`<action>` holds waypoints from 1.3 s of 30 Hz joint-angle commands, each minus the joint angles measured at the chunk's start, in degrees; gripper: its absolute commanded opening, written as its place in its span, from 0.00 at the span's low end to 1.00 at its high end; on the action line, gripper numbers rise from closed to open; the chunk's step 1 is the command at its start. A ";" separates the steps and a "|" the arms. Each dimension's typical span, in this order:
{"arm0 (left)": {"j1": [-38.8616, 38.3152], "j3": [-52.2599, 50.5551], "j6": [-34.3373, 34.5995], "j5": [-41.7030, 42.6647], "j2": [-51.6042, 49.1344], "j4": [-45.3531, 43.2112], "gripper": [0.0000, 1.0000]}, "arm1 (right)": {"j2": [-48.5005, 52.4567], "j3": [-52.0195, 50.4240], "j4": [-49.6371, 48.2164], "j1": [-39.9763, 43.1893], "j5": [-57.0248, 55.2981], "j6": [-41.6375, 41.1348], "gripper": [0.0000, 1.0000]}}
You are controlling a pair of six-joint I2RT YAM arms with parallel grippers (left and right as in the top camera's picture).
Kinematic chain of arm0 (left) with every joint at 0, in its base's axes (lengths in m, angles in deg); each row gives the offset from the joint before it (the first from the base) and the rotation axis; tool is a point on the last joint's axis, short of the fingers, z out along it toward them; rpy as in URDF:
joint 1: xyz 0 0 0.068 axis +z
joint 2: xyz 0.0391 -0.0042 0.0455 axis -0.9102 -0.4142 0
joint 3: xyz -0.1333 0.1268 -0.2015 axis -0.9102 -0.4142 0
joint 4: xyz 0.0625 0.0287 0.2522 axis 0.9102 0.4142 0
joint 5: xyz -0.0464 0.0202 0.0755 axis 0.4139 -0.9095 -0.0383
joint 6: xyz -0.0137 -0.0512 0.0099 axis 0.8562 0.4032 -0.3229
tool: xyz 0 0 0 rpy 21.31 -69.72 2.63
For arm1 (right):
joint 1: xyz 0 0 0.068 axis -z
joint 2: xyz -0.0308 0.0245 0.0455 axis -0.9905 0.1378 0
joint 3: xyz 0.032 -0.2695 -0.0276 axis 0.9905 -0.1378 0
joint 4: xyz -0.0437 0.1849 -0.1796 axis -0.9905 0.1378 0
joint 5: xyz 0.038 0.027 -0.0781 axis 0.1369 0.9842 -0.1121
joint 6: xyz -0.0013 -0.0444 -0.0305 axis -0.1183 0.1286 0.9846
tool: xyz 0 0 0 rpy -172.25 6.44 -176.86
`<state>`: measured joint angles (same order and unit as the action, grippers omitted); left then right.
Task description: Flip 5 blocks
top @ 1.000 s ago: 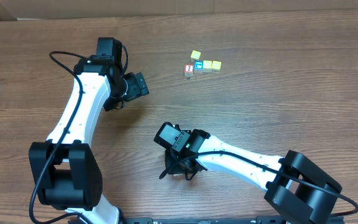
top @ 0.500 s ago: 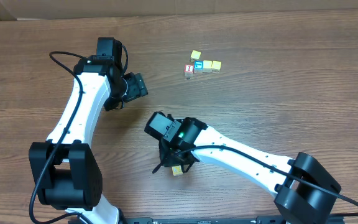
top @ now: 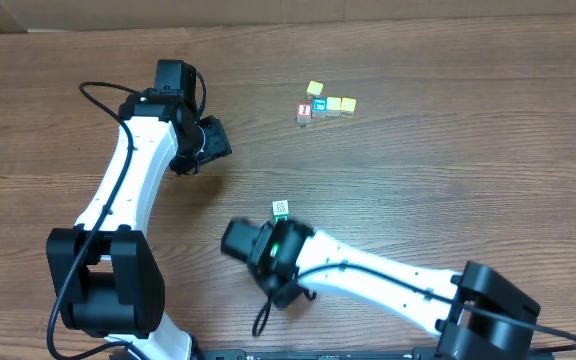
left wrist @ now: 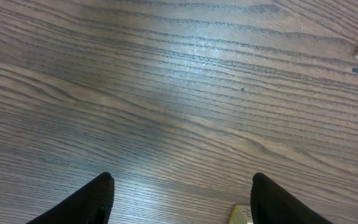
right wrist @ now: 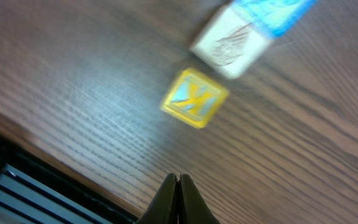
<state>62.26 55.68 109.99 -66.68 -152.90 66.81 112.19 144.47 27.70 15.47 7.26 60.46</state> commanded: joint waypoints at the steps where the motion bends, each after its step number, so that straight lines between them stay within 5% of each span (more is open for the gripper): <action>1: -0.11 0.74 -0.02 -0.46 -0.57 -0.55 0.64 | -0.09 -4.61 -2.16 -1.18 -2.10 3.80 0.04; 12: -0.13 0.74 0.00 -0.44 -0.57 -1.09 0.66 | -0.09 -11.74 -10.27 -1.11 -2.91 13.77 0.04; 39: -0.13 0.74 0.00 -0.44 -0.57 -0.68 0.67 | -0.09 -13.79 -17.77 -0.76 -9.27 12.61 0.04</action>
<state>62.26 55.68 109.99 -66.70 -152.92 66.04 112.37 131.14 10.47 14.25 -2.95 73.82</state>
